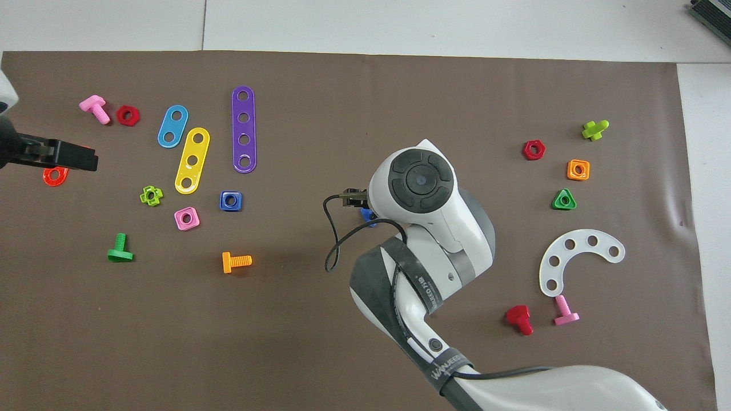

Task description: Unscrew and place screws in storage area

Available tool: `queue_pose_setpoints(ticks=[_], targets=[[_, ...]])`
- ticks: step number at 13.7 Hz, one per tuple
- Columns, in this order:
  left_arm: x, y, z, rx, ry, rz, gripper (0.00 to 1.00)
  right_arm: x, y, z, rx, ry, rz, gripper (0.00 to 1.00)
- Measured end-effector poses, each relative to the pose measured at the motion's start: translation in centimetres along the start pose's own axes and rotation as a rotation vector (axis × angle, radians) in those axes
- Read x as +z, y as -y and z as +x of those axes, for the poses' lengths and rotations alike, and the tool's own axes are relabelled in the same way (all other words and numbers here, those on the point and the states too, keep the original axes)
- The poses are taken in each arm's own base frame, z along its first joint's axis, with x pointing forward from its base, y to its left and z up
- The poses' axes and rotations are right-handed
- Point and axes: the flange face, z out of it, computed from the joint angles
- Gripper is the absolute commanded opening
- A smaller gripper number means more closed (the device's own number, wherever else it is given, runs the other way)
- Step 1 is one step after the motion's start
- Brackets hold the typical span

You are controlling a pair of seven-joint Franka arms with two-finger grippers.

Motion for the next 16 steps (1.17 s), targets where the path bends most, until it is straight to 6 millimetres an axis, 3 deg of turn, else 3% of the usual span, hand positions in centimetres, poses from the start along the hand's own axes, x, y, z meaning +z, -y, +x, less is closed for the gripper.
queue_pose_setpoints(ticks=[3, 7, 9, 12, 16], targets=[[-1.9, 1.0, -0.8, 0.002, 0.015, -0.002, 1.00, 3.1, 0.7, -1.6, -0.031, 0.001, 0.002, 1.00], [-2.3, 2.2, -1.6, 0.010, 0.029, -0.004, 1.00, 7.0, 1.3, -2.0, -0.055, -0.002, 0.007, 0.97], [-1.9, 2.1, -1.7, 0.010, 0.042, -0.007, 1.00, 8.7, 1.4, -2.1, -0.065, 0.001, 0.002, 0.87], [-1.8, 2.1, -1.7, 0.010, 0.045, -0.008, 1.00, 9.3, 1.3, -2.3, -0.077, 0.008, -0.007, 0.62], [-1.9, 2.1, -1.8, 0.010, 0.044, -0.008, 1.00, 9.5, 1.2, -2.4, -0.079, 0.010, -0.010, 0.51]])
